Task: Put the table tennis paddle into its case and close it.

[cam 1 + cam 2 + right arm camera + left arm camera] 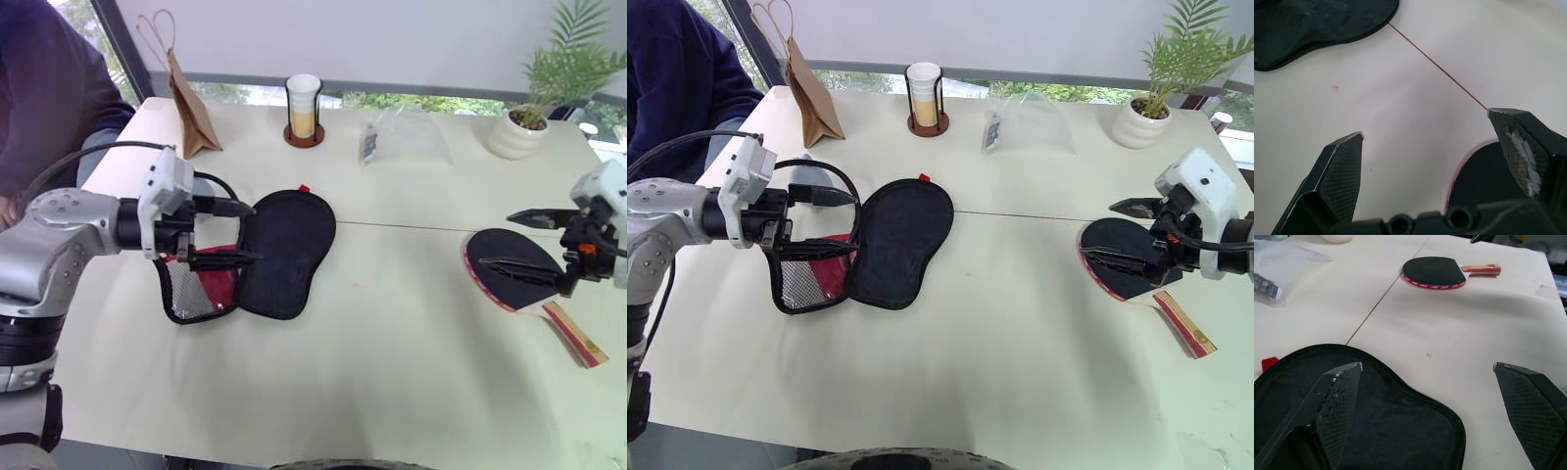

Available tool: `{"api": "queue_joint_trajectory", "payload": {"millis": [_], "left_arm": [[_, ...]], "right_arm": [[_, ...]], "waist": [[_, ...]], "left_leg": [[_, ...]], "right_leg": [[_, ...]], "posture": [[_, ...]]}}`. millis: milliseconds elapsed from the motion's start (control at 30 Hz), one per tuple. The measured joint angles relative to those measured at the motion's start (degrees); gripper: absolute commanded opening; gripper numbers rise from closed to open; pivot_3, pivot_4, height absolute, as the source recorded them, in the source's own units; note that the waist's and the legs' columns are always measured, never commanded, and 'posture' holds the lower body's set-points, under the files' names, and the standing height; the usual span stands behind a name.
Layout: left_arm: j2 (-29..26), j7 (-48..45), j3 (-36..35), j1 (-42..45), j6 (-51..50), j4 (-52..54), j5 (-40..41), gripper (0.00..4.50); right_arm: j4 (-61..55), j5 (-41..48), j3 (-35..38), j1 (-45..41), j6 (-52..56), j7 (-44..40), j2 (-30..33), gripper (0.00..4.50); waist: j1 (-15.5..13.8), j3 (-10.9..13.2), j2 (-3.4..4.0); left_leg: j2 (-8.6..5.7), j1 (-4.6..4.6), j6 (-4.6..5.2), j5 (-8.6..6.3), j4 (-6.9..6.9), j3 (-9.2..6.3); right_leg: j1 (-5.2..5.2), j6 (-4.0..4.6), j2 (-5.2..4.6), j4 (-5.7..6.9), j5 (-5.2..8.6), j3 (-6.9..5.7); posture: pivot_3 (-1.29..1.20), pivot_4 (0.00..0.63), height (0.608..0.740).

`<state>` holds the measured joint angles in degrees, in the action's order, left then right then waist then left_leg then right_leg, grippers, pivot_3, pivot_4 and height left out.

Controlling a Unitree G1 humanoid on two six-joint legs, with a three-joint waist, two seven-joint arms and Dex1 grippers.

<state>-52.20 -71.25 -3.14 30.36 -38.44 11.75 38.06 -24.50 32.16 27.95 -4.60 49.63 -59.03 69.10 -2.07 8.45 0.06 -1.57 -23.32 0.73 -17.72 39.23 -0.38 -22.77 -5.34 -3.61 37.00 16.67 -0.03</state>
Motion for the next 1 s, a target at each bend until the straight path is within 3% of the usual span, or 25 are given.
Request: {"api": "queue_joint_trajectory", "payload": {"millis": [767, 1000], "left_arm": [[0.0, 0.6, -1.0, -1.4, -1.4, 1.9, 1.8, 4.50], [0.7, 0.9, -1.0, -0.3, -1.2, 0.9, 1.9, 4.50]], "right_arm": [[-1.3, 1.9, -3.9, -1.7, 1.2, 1.8, -0.2, 4.48], [-1.3, 2.8, -9.3, -7.3, 2.4, 4.9, -2.1, 4.48]], "waist": [[0.0, 0.0, 0.00], [0.1, 0.0, 0.00]], "left_leg": [[0.01, 0.00, -0.02, 0.01, 0.00, 0.00], [0.00, -0.01, -0.06, 0.03, 0.00, 0.00]], "right_leg": [[-0.02, 0.01, -0.01, 0.00, 0.00, 0.01], [-0.02, 0.01, -0.01, 0.00, 0.01, 0.01]], "posture": [[0.00, 0.150, 0.740], [0.00, 0.150, 0.740]]}}
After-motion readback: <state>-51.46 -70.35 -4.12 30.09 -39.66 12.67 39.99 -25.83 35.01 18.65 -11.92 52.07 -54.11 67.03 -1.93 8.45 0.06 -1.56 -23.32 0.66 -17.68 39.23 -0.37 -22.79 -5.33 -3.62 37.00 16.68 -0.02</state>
